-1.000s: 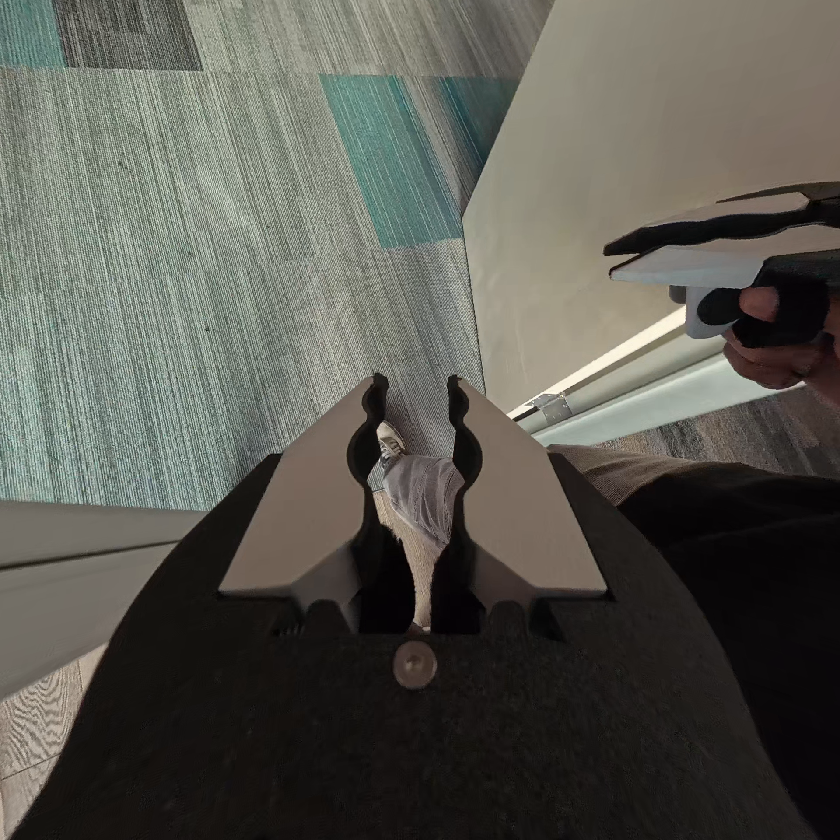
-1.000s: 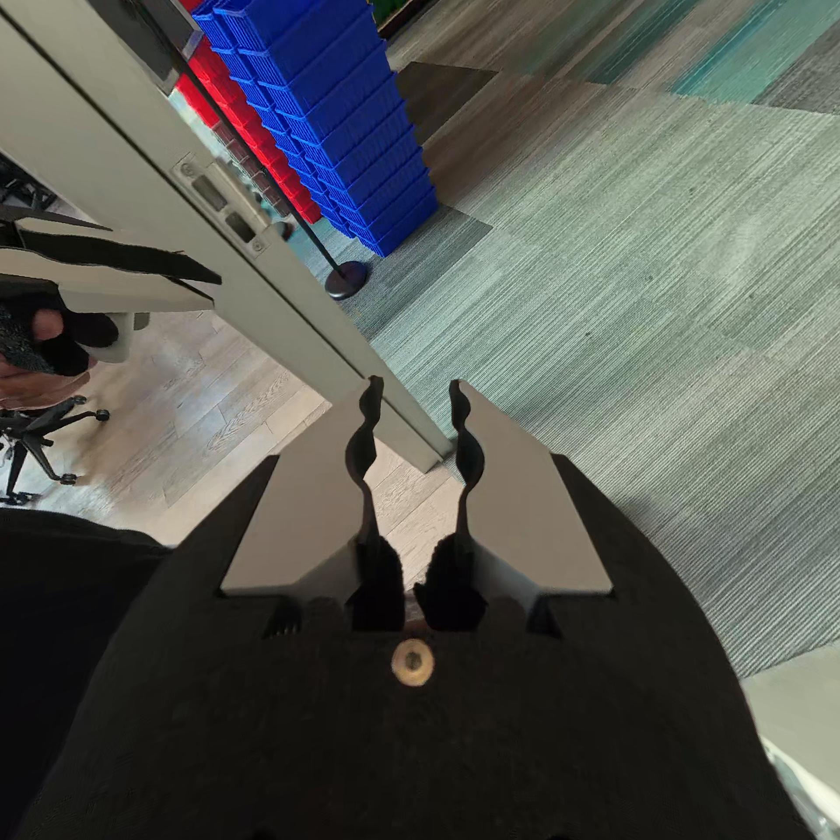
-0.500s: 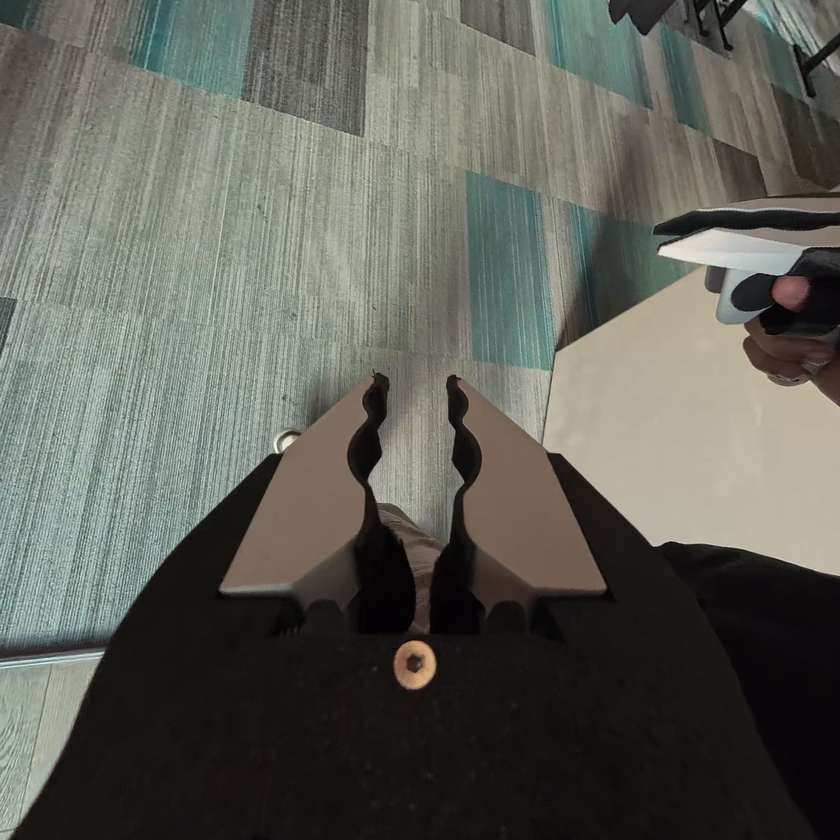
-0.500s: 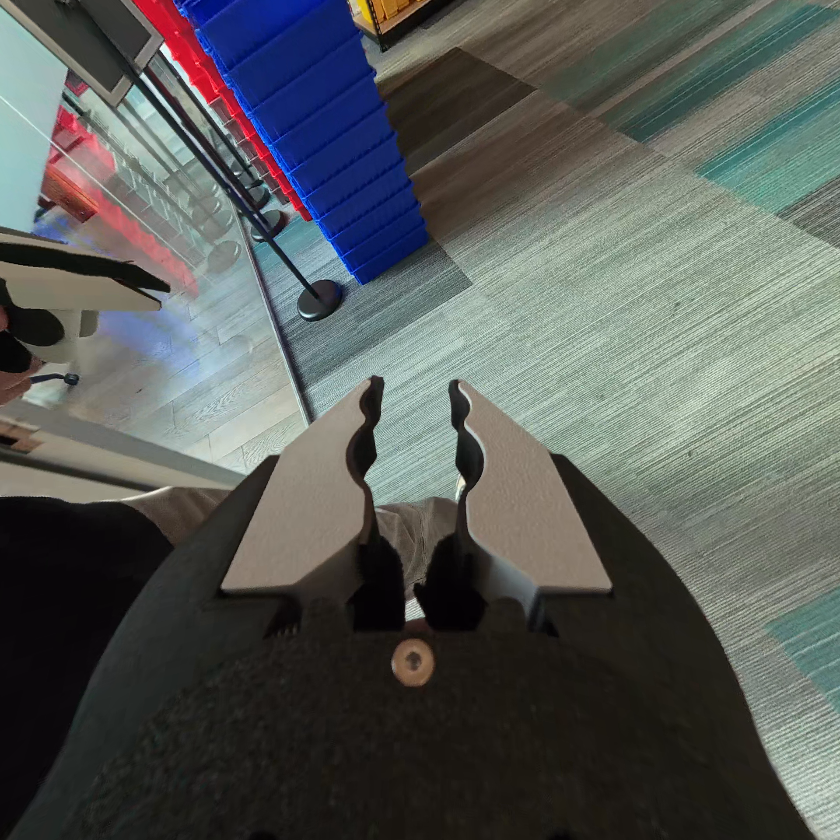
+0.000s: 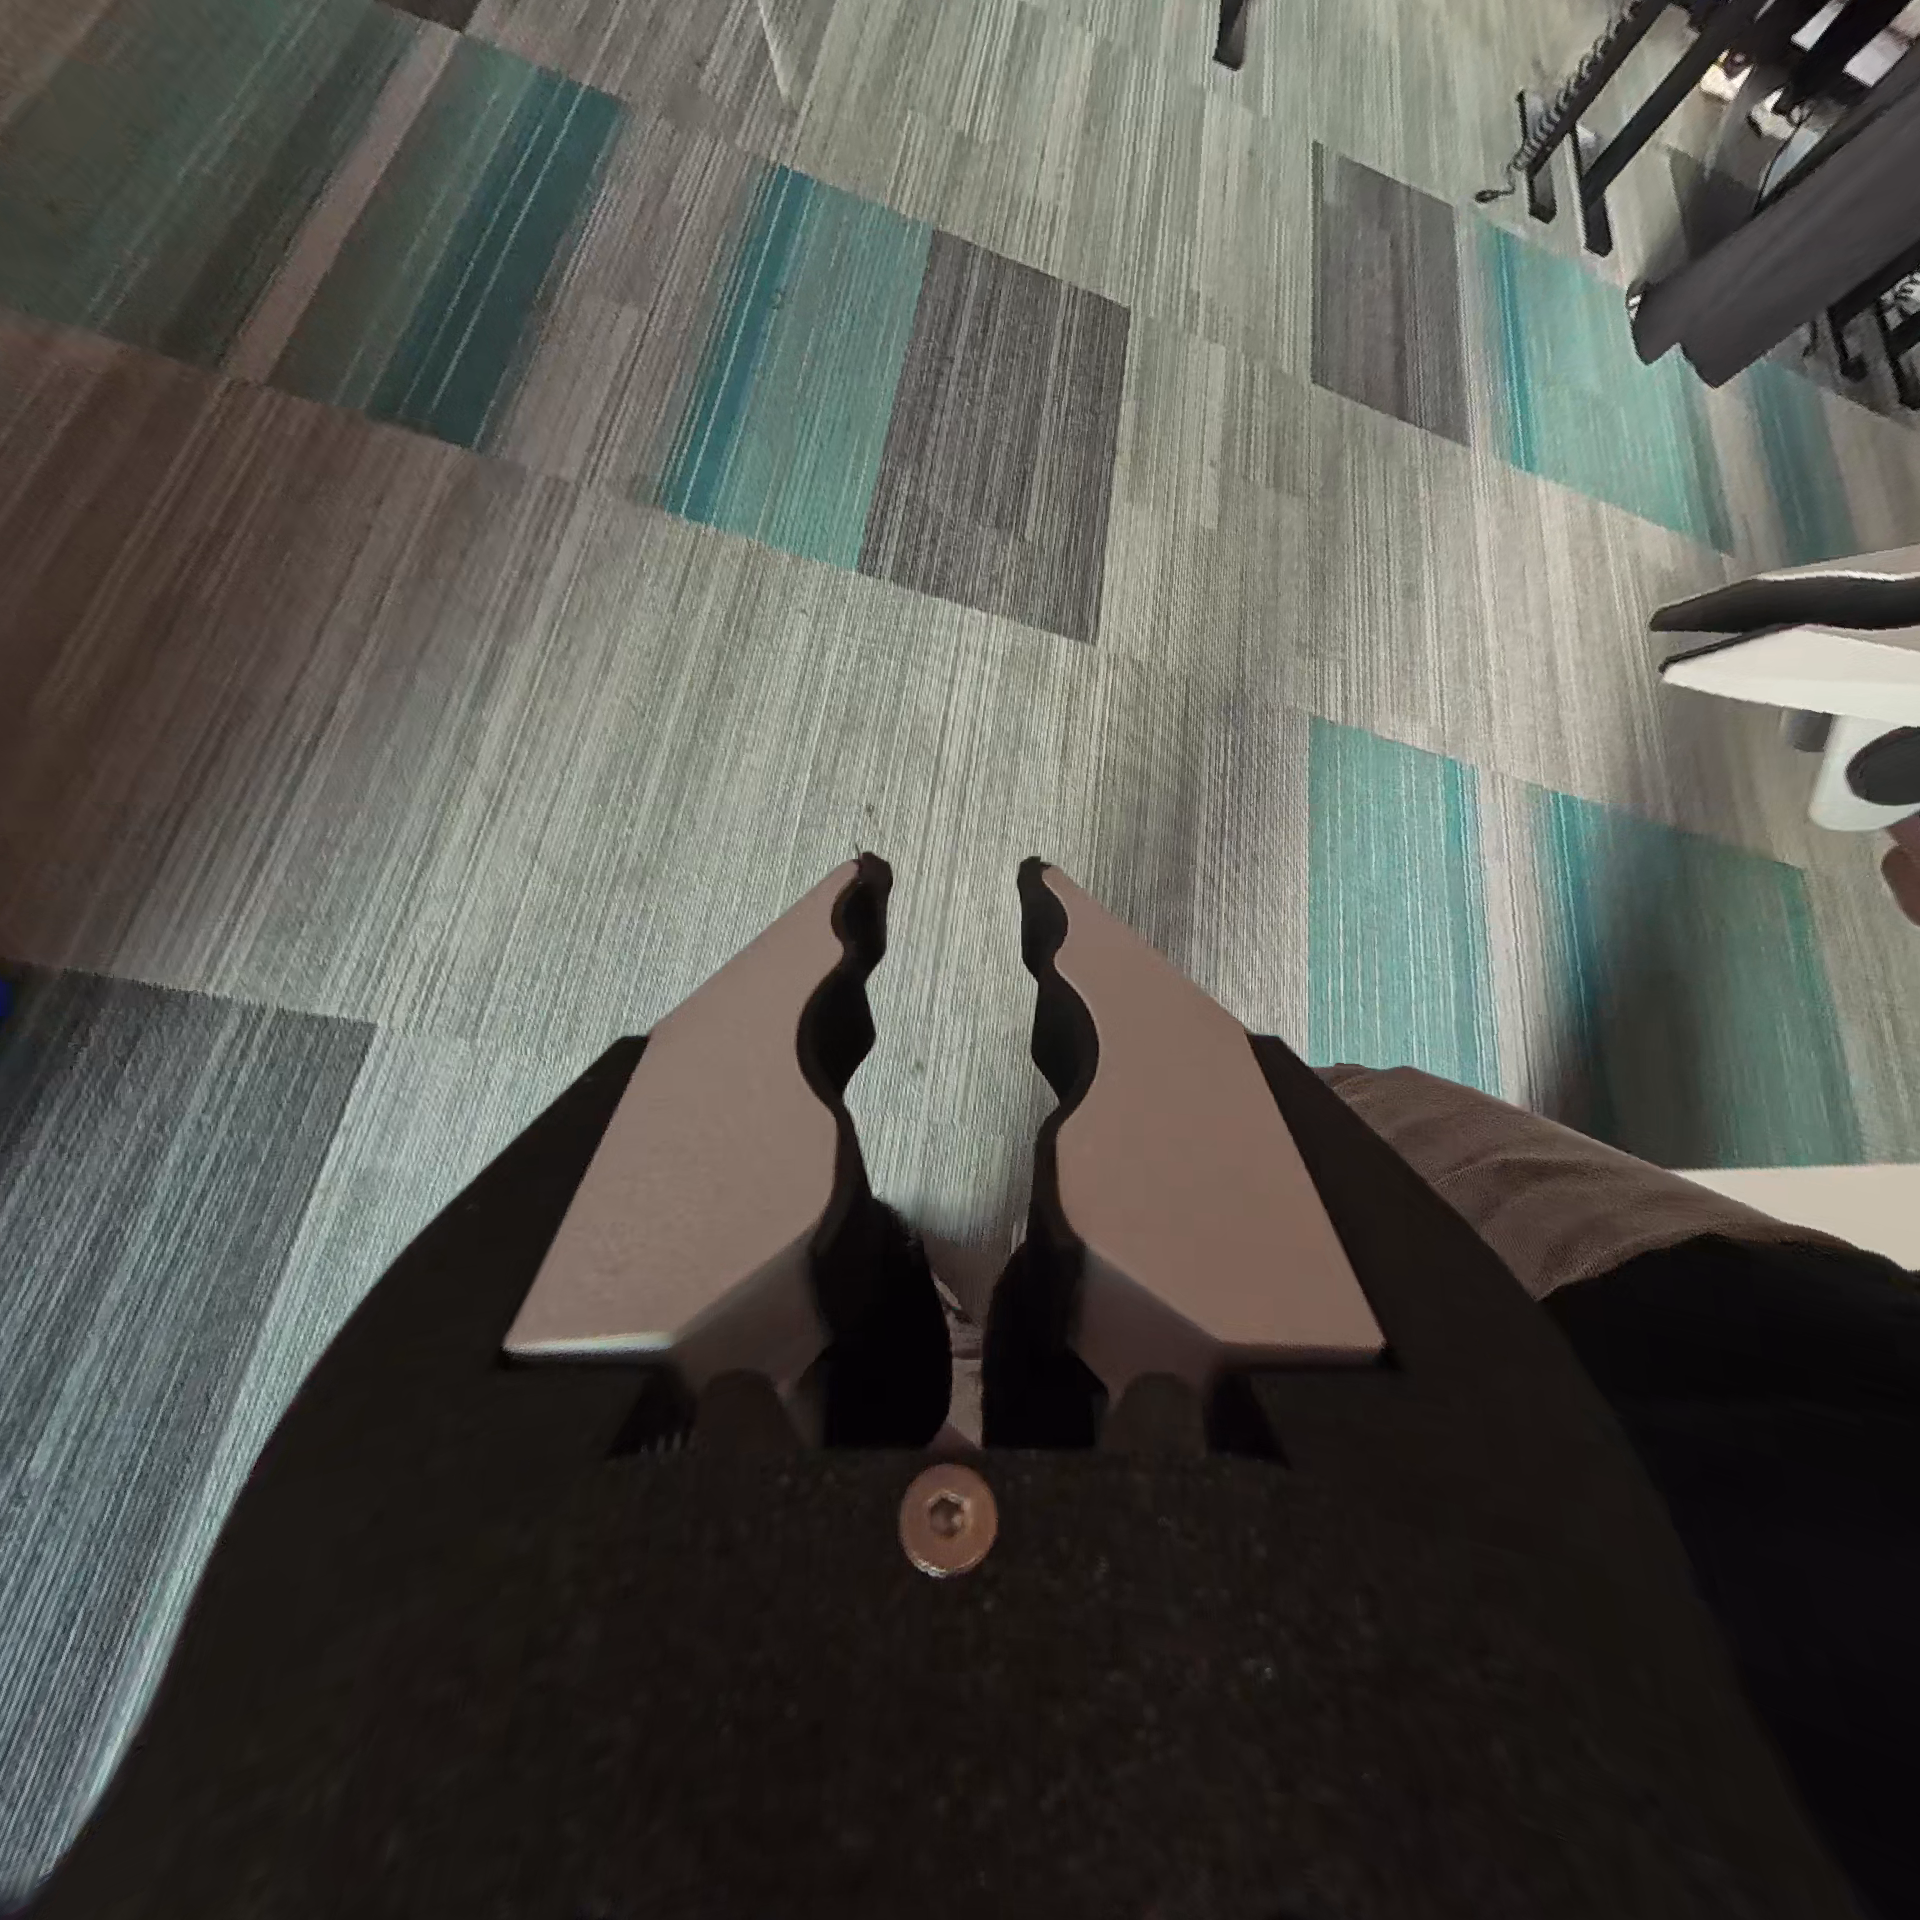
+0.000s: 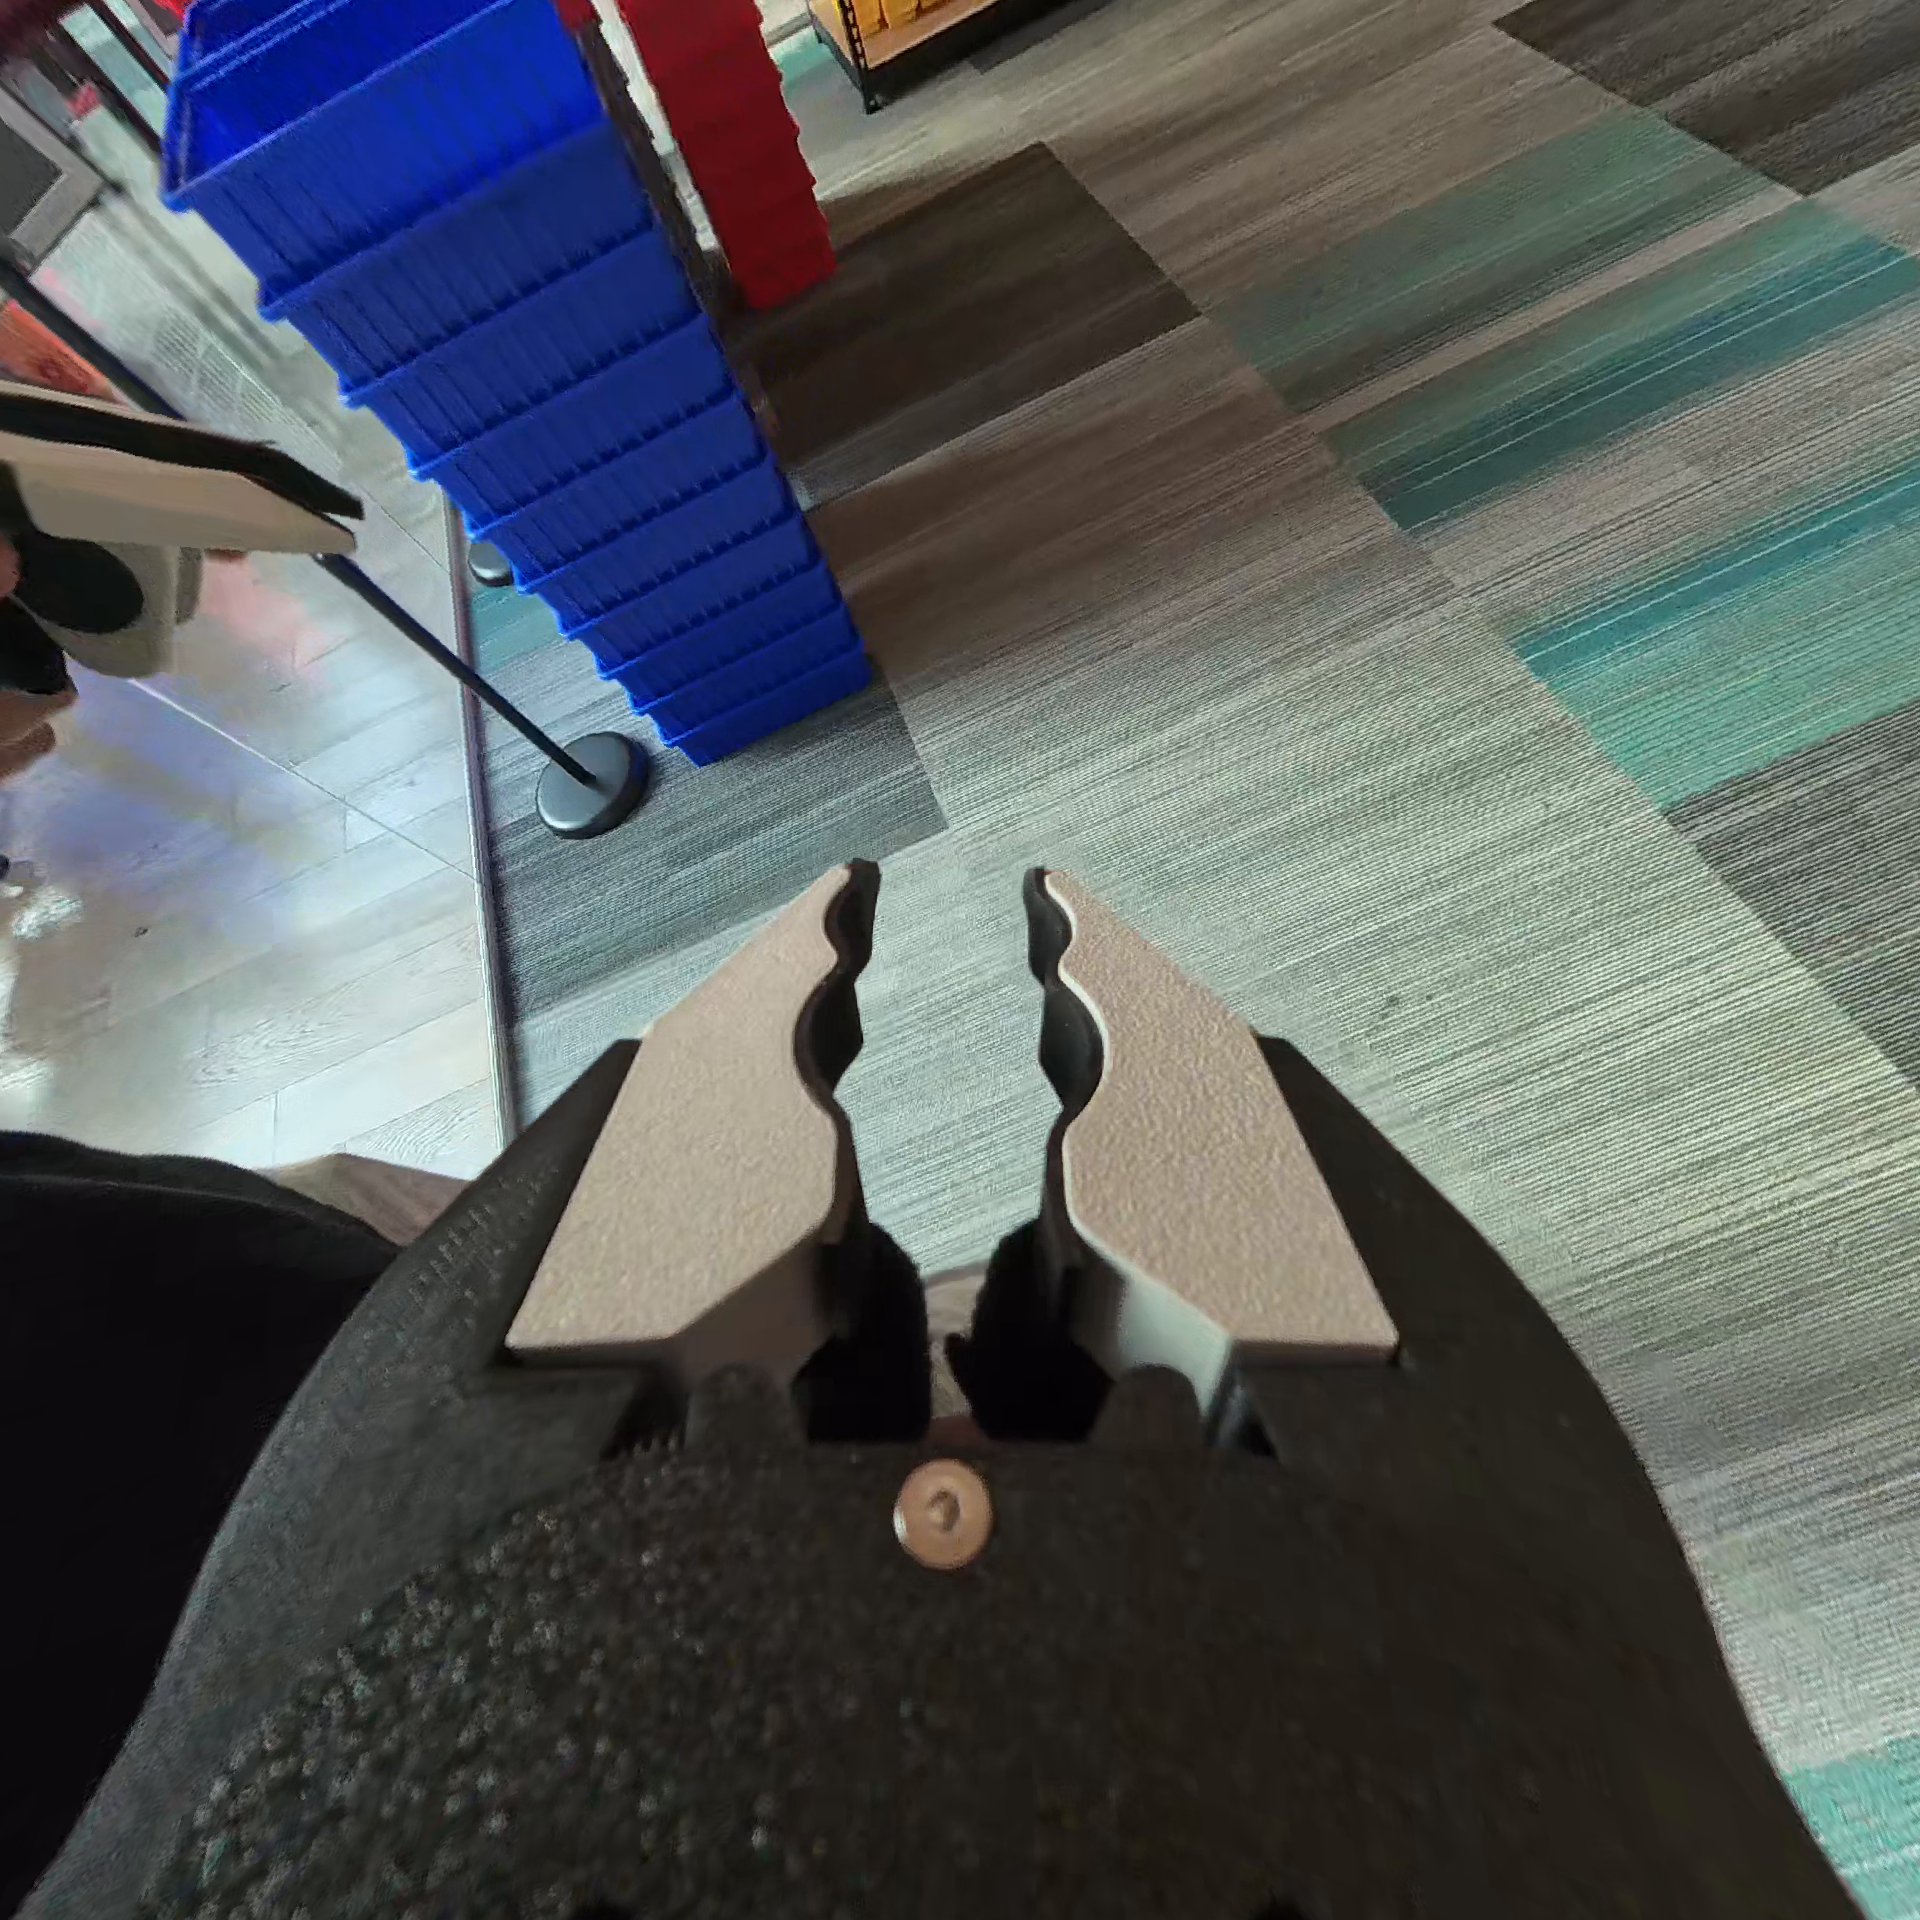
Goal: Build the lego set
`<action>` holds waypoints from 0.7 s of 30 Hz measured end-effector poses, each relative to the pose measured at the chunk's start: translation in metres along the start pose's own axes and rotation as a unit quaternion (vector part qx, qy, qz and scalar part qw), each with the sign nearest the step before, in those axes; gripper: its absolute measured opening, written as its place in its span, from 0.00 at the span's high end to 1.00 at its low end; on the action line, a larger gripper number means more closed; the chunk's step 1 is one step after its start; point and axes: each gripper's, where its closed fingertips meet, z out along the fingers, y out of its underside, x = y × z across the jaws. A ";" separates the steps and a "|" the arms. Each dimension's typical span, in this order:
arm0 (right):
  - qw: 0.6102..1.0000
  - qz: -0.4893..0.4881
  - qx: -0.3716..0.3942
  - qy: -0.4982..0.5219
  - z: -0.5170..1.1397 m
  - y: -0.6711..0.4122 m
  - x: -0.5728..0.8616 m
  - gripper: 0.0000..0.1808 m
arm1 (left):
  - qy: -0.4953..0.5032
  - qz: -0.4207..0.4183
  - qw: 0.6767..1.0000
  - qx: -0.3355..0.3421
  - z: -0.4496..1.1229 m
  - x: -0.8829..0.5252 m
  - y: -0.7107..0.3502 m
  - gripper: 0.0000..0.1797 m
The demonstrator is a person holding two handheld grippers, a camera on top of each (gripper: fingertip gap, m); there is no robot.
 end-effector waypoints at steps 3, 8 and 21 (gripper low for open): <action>1.000 0.016 0.011 -0.005 0.058 -0.050 0.060 0.84 | -0.008 0.006 1.000 0.011 0.048 -0.043 -0.065 0.87; 0.999 0.041 0.023 -0.011 0.183 -0.121 0.166 0.84 | -0.035 0.015 0.999 0.007 0.160 -0.124 -0.155 0.87; 0.997 -0.041 0.002 -0.071 0.459 -0.415 0.391 0.84 | -0.085 -0.037 0.995 -0.041 0.398 -0.306 -0.408 0.87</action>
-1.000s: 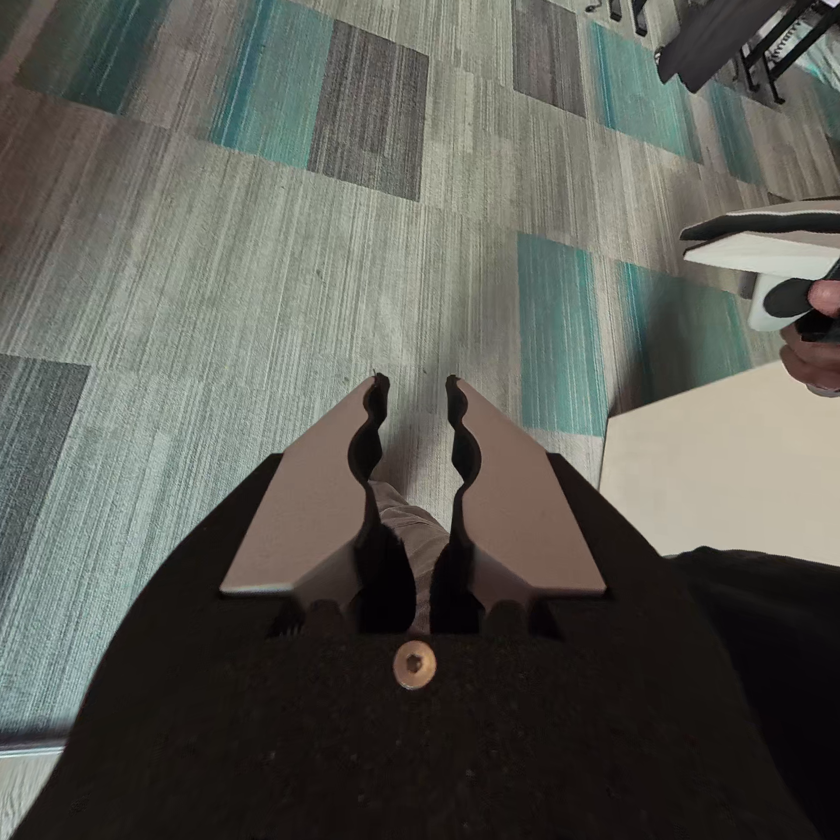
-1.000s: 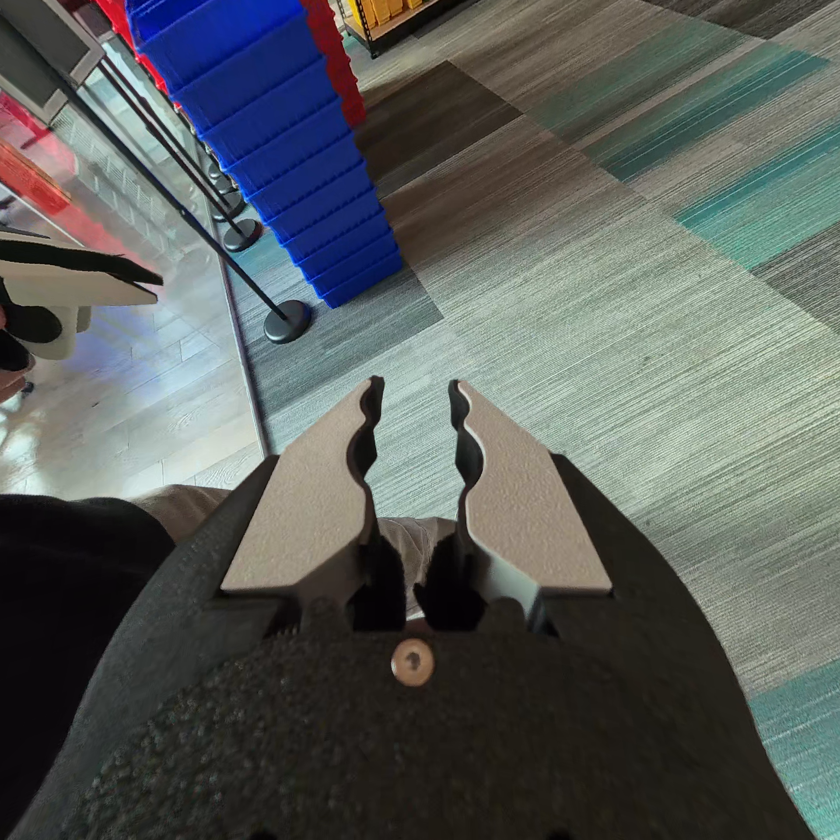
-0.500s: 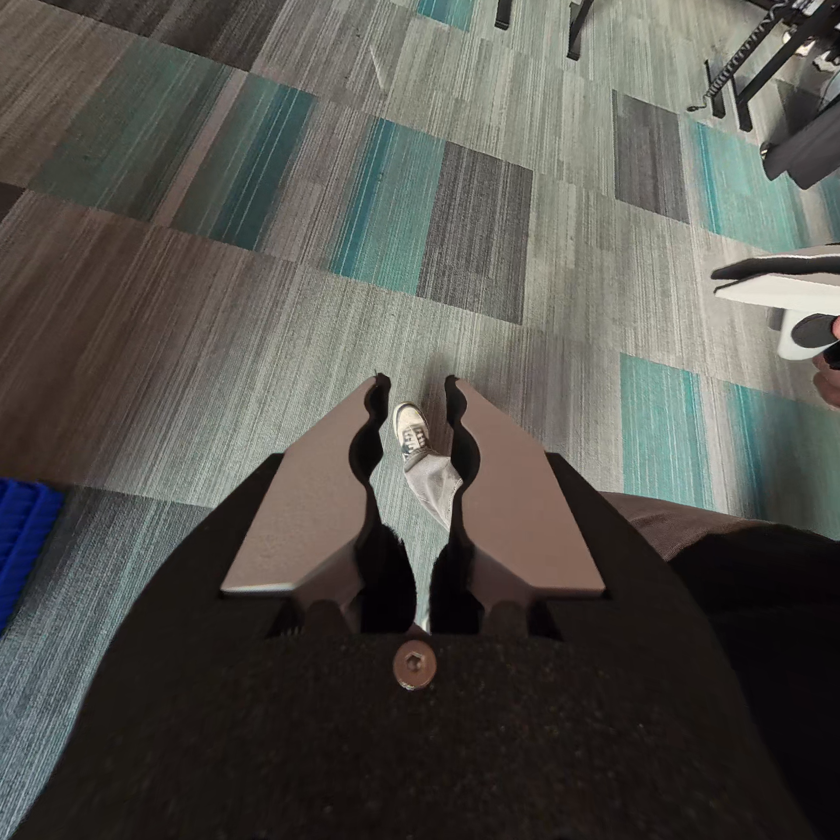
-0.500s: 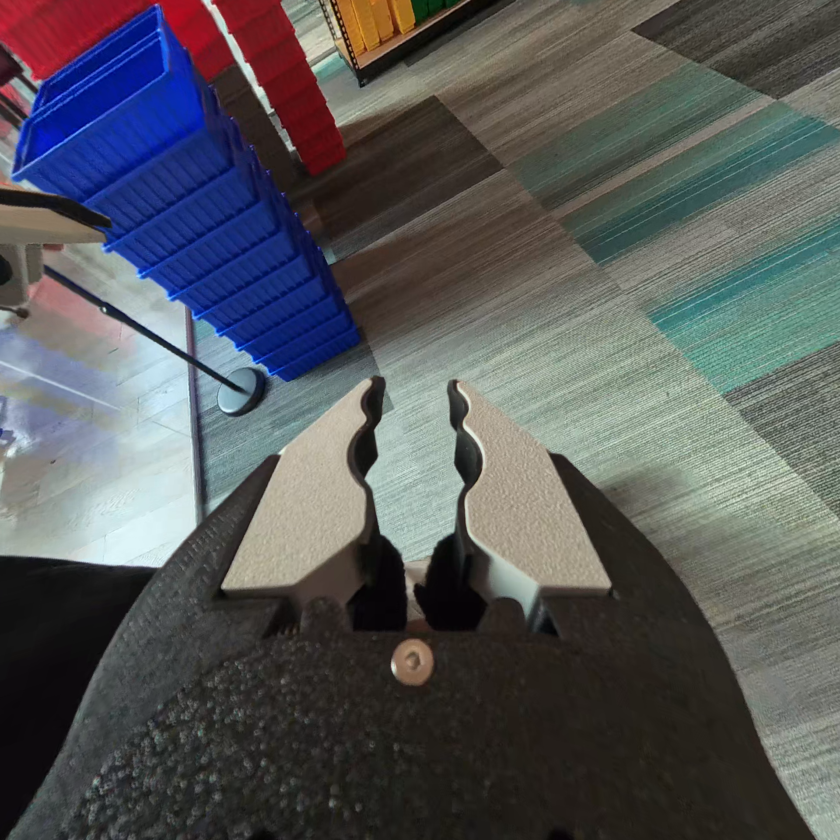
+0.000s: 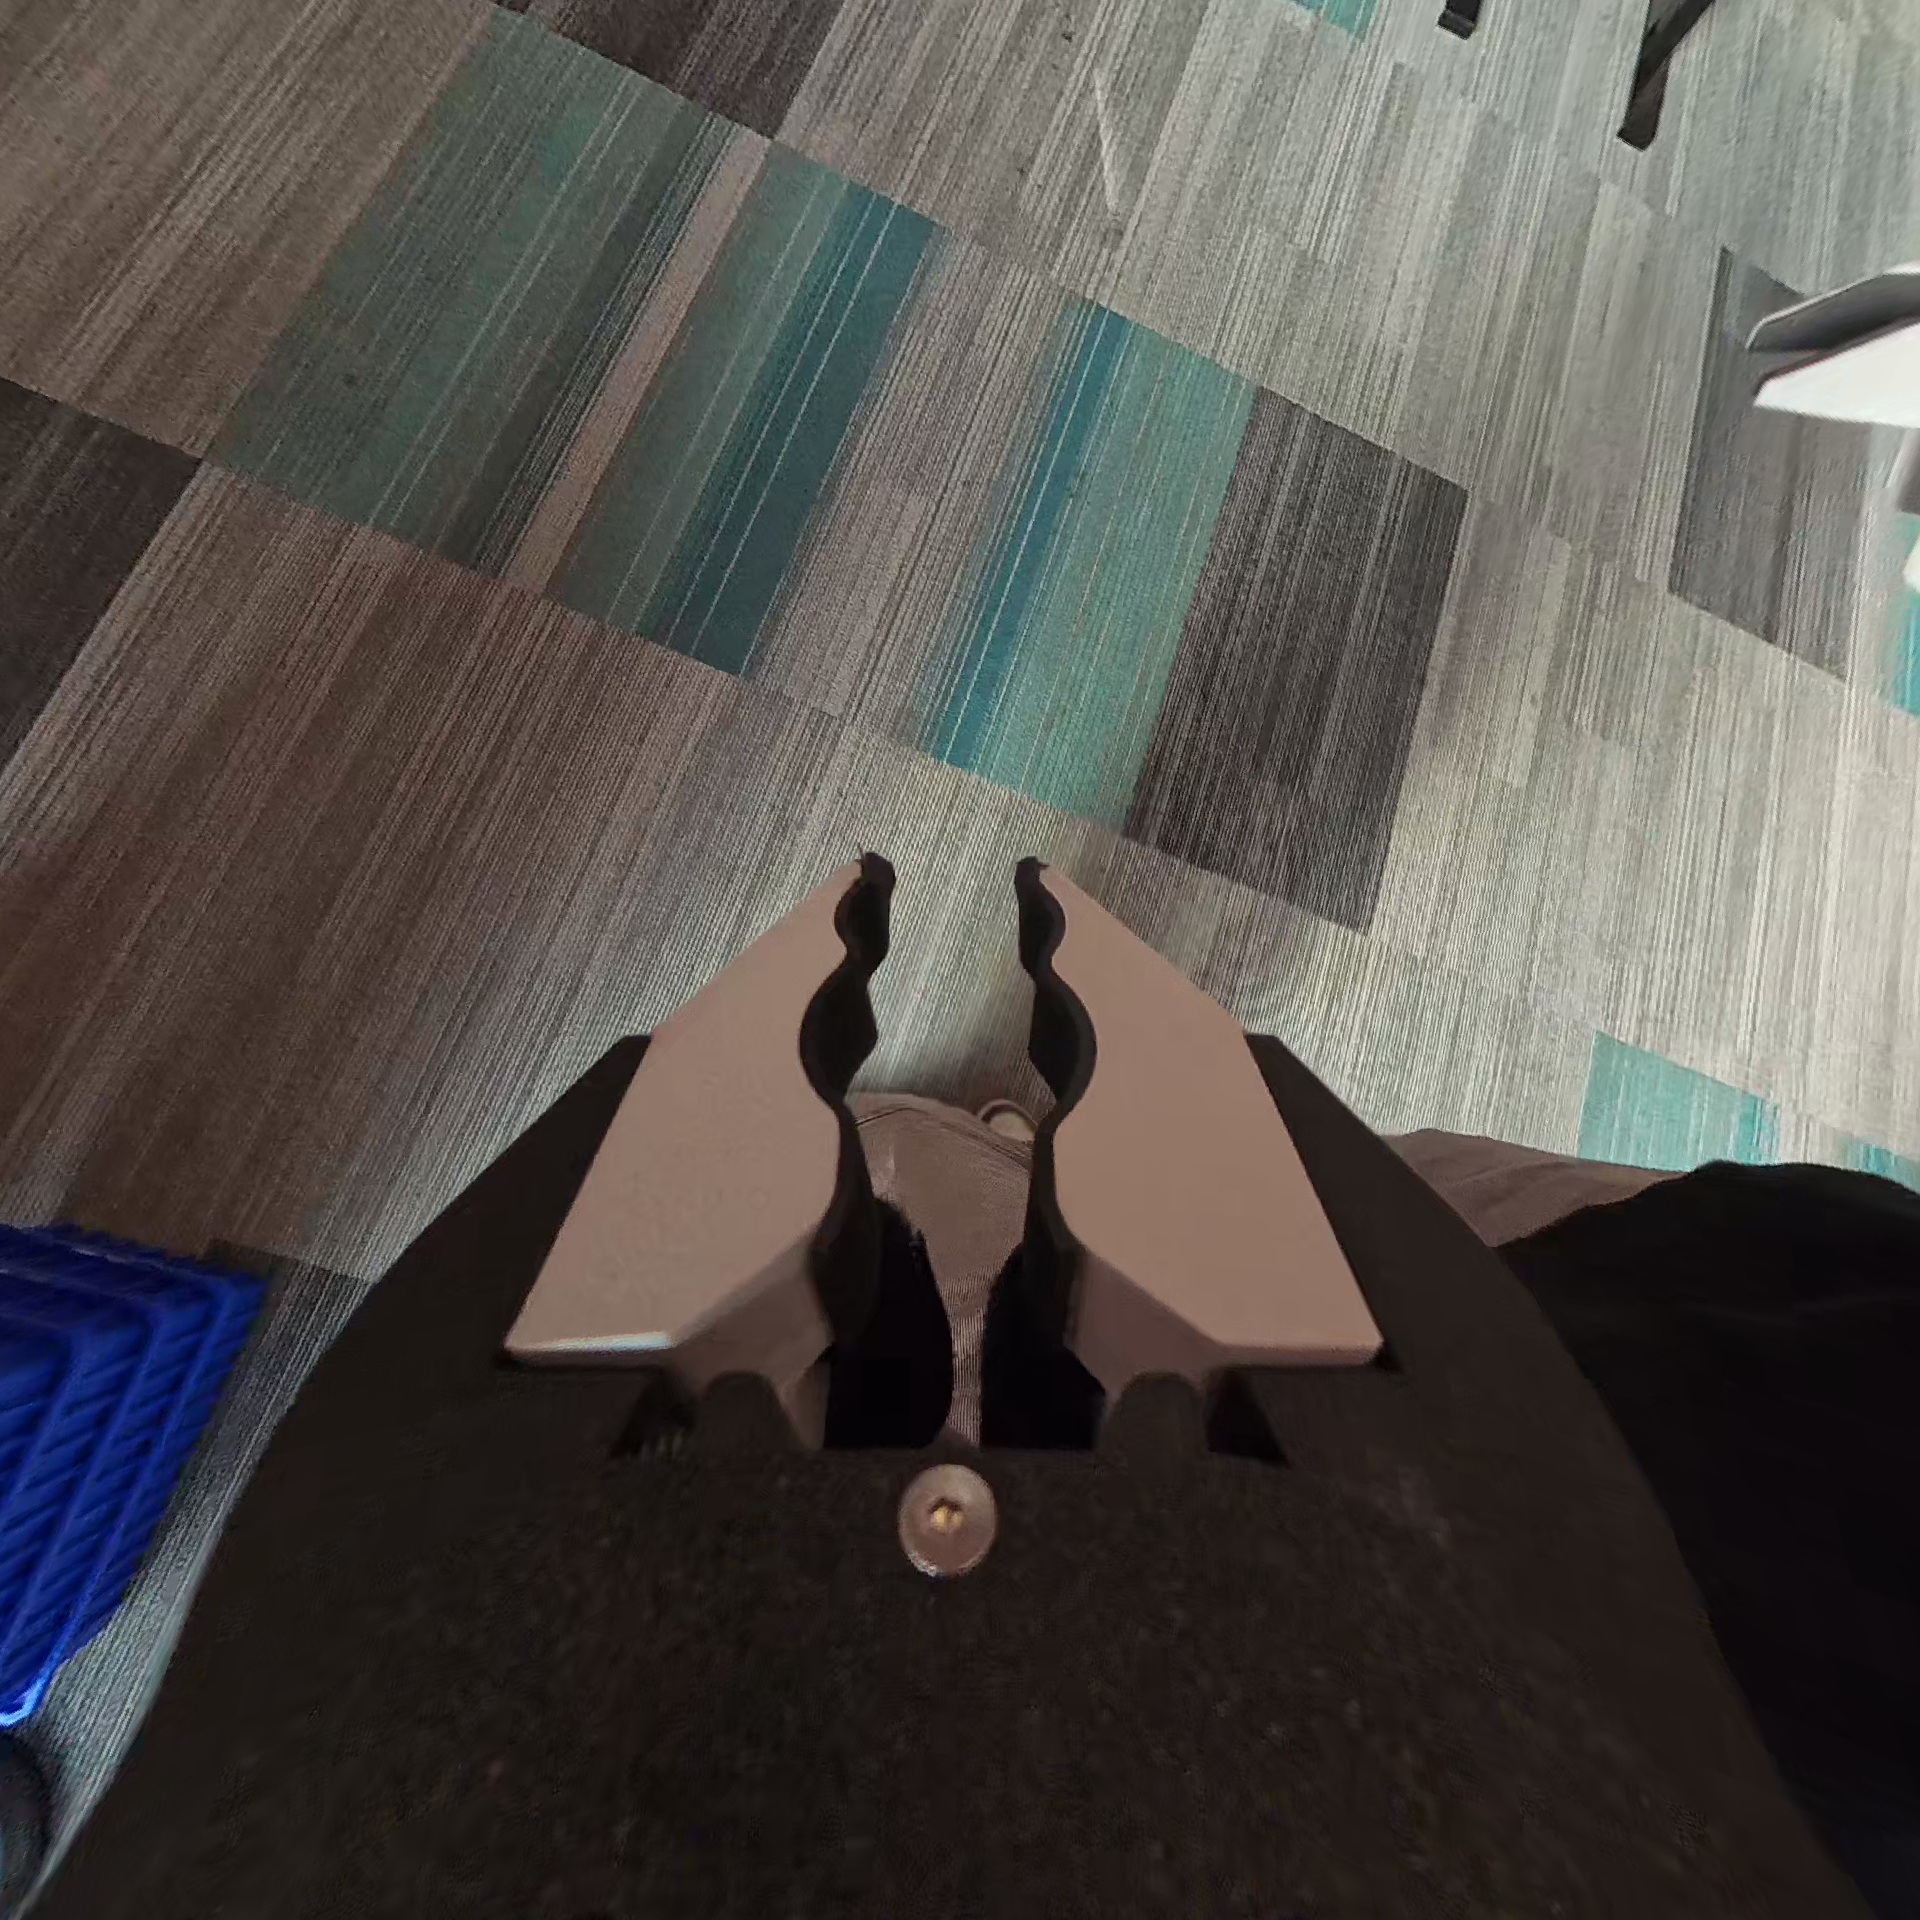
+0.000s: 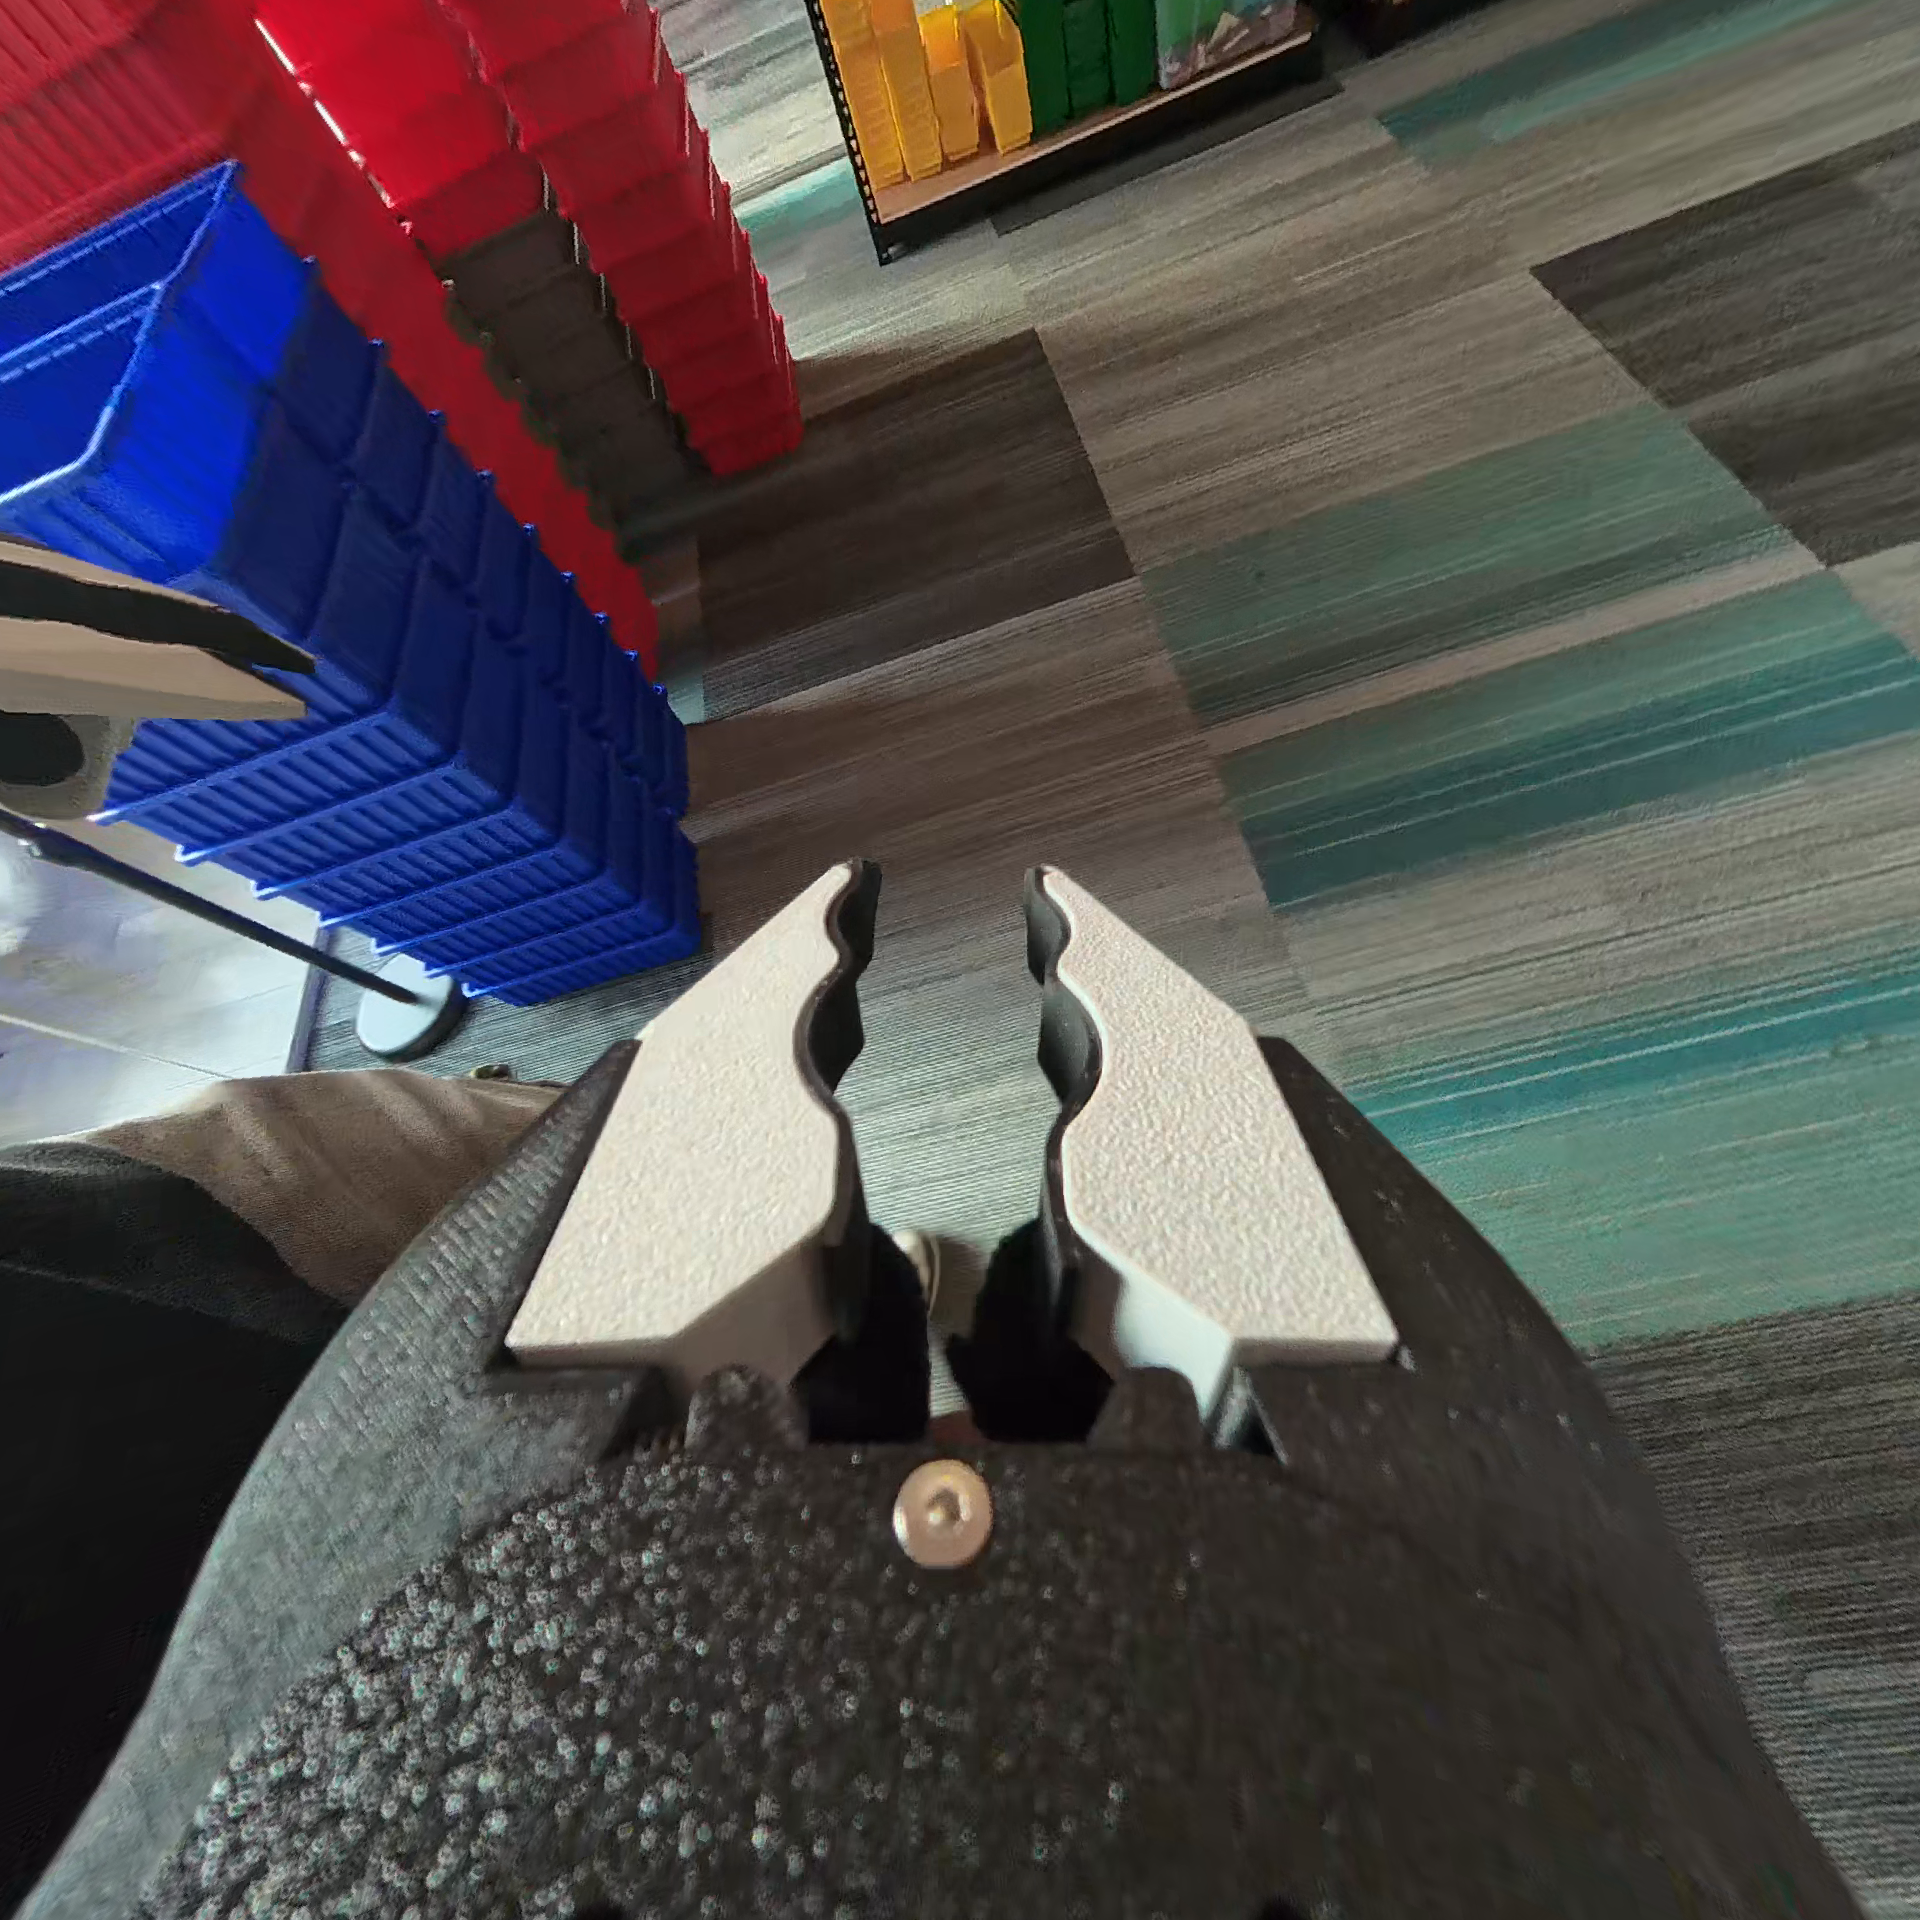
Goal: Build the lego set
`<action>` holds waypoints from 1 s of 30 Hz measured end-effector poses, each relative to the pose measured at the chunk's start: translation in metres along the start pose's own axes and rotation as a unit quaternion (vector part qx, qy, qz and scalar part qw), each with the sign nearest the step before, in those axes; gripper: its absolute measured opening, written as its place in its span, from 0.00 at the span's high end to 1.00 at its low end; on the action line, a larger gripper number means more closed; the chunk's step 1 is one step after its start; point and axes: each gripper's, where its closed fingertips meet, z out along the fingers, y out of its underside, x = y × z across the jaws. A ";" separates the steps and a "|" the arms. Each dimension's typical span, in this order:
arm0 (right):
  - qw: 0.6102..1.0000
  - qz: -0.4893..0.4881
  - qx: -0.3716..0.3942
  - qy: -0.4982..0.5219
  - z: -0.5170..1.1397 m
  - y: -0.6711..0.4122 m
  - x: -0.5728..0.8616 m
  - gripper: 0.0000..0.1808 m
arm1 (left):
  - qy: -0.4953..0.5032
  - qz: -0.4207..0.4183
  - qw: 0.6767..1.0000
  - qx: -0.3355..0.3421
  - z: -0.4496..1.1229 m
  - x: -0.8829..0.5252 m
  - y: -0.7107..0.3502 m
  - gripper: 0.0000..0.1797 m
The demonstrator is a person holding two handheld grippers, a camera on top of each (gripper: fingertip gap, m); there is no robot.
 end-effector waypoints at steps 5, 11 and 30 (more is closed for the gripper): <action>1.000 -0.024 0.004 -0.004 0.105 -0.096 0.098 0.84 | 0.006 -0.031 0.999 0.006 0.104 -0.075 -0.100 0.87; 0.999 0.030 0.016 0.022 0.232 -0.190 0.200 0.84 | -0.007 -0.009 1.000 0.011 0.217 -0.182 -0.242 0.88; 0.995 0.085 0.026 0.036 0.578 -0.479 0.537 0.85 | -0.017 -0.030 0.999 -0.004 0.533 -0.453 -0.682 0.87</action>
